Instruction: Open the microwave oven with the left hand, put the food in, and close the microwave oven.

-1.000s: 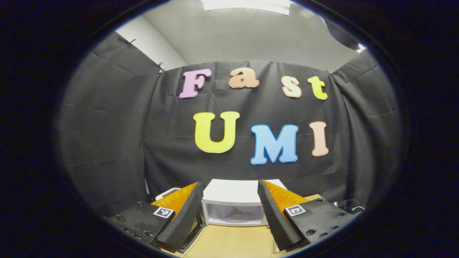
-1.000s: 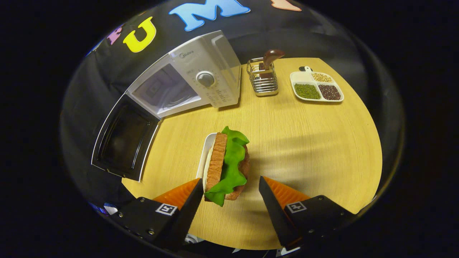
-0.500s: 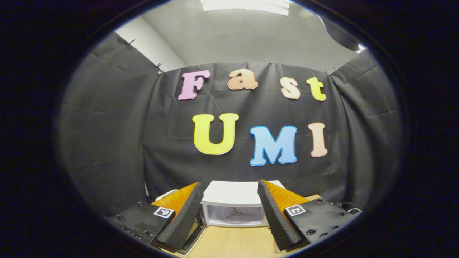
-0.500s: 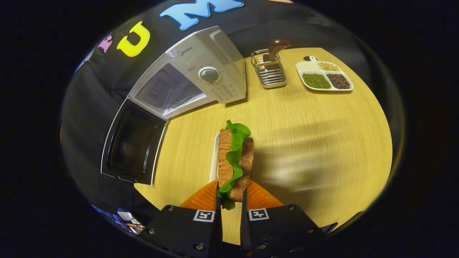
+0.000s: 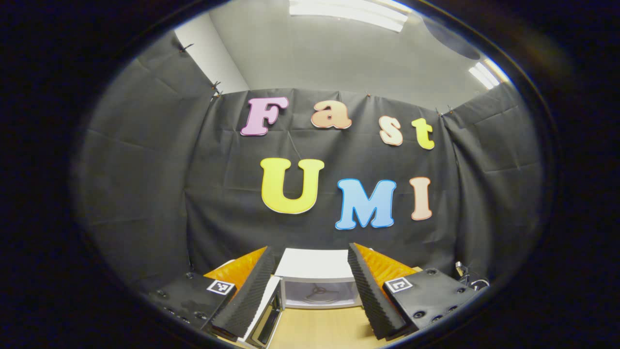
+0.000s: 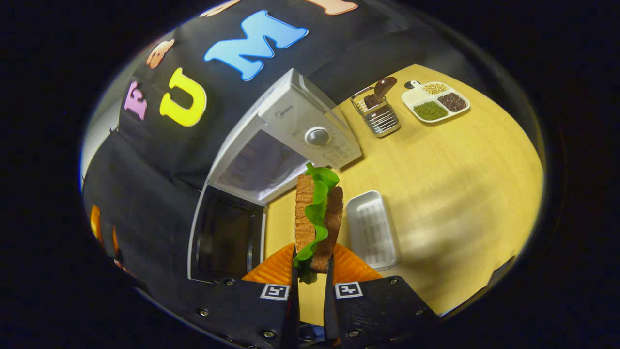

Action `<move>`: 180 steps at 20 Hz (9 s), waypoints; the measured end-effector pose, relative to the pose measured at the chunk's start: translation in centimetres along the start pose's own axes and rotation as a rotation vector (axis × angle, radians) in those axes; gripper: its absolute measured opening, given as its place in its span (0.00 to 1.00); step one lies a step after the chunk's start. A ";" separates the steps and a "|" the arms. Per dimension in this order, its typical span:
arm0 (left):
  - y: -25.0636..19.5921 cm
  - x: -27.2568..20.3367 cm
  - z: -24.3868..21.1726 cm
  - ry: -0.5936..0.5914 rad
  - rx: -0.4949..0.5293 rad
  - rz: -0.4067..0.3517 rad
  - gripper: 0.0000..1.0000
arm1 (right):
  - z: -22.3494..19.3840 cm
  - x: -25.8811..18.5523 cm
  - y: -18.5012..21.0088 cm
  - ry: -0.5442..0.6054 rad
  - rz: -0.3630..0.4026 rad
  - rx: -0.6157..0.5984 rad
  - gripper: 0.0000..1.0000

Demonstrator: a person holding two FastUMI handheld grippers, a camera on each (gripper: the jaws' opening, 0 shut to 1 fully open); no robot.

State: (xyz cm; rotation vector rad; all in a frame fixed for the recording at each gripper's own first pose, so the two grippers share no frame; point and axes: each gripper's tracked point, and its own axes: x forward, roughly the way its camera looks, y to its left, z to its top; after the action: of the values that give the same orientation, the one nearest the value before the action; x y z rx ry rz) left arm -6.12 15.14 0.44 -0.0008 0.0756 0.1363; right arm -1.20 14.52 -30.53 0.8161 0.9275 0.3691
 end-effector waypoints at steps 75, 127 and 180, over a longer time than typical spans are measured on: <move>1.4 -0.2 -4.9 0.089 0.052 -0.155 0.96 | 11.6 -16.8 13.9 -0.851 -0.340 -0.699 0.96; 9.0 -10.3 -26.0 0.520 -0.041 -0.124 0.07 | 9.8 -15.1 16.3 -0.808 -0.306 -0.777 0.96; -21.3 17.1 -30.7 0.584 -0.092 -0.254 0.07 | 27.9 -20.2 0.0 -0.835 -0.284 -0.712 0.96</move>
State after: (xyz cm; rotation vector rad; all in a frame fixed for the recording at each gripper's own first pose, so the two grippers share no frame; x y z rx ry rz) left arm 11.31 -3.82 -31.53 -0.1417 0.6495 -0.1190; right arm 10.30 -10.47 -9.77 0.1228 0.0840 0.0656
